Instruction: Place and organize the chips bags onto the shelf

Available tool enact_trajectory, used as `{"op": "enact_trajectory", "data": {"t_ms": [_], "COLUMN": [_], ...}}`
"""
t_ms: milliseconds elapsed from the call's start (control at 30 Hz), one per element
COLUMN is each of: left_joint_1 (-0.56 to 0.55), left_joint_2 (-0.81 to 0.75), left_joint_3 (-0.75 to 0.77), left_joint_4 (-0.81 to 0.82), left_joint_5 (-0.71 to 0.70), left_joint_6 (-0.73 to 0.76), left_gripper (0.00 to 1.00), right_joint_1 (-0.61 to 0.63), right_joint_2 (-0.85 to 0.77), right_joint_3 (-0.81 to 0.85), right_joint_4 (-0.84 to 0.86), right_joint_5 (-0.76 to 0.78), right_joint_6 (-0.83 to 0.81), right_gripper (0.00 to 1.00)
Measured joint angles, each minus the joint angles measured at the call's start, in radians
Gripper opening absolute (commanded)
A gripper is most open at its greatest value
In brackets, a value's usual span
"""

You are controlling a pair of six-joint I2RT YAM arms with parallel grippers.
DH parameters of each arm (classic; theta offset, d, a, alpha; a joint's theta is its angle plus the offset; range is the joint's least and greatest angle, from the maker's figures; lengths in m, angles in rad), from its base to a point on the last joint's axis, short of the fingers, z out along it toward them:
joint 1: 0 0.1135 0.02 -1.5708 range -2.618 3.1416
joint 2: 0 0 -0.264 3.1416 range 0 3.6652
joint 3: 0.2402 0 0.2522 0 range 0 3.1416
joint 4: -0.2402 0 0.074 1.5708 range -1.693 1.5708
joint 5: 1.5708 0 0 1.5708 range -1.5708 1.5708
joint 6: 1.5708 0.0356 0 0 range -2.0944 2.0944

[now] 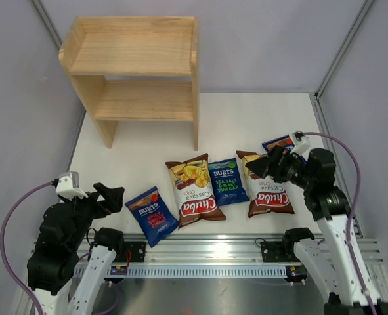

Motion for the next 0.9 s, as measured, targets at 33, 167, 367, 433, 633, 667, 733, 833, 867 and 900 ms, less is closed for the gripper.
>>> {"op": "enact_trajectory", "data": {"t_ms": [33,167,367,433,633,667,733,833,867,900], "left_joint_1": [0.0,0.0,0.0,0.0,0.001,0.001,0.001,0.002,0.002,0.002], "left_joint_2": [0.0,0.018,0.081,0.083,0.084,0.085,0.088,0.091,0.091,0.091], "left_joint_3": [-0.003,-0.029,-0.055,-0.055,-0.055,-0.055,-0.055,-0.055,-0.055,-0.055], "left_joint_4": [0.008,0.027,0.026,0.026,0.026,0.027,0.026,0.027,0.027,0.027], "left_joint_5": [0.009,0.049,0.098,0.105,0.112,0.113,0.115,0.118,0.119,0.12], "left_joint_6": [0.0,0.008,0.026,0.027,0.03,0.03,0.03,0.03,0.03,0.03], "left_gripper": [0.99,0.99,0.99,0.99,0.99,0.99,0.99,0.99,0.99,0.99], "right_joint_1": [0.0,0.002,0.113,0.162,0.279,0.281,0.281,0.281,0.281,0.281], "right_joint_2": [0.07,0.381,0.674,0.729,0.819,0.84,0.876,0.941,0.959,0.976], "right_joint_3": [-0.005,-0.013,0.02,0.032,0.049,0.058,0.073,0.095,0.099,0.101], "right_joint_4": [0.021,0.113,0.145,0.146,0.137,0.134,0.134,0.146,0.153,0.163], "right_joint_5": [-0.006,-0.025,0.1,0.168,0.379,0.412,0.454,0.476,0.474,0.467], "right_joint_6": [0.002,-0.002,-0.054,-0.069,-0.097,-0.101,-0.107,-0.117,-0.117,-0.118], "right_gripper": [0.92,0.75,0.64,0.64,0.62,0.62,0.6,0.55,0.52,0.49]}}
